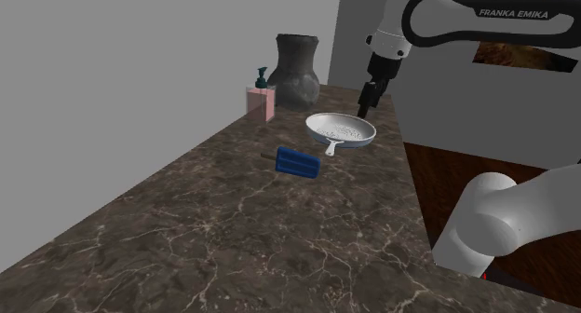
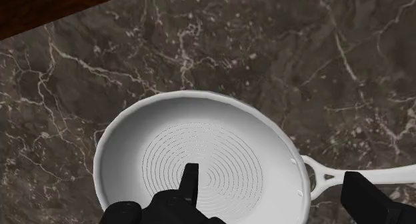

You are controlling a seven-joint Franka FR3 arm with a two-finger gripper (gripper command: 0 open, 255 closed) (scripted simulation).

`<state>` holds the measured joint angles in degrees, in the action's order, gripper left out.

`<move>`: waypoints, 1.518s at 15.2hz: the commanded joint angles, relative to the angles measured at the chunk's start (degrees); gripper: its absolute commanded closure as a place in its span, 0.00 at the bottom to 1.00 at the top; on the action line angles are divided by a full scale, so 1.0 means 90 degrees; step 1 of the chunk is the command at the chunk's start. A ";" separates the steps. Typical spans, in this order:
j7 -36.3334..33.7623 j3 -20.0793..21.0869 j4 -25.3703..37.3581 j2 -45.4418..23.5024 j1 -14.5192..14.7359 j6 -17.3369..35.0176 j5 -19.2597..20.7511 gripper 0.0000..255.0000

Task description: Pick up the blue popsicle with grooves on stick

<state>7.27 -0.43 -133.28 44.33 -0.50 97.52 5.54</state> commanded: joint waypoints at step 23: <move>-0.0454 0.1570 0.0990 -0.2396 0.1516 0.1125 -0.1480 0.00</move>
<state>3.13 13.42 -124.34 23.41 12.90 106.97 -7.55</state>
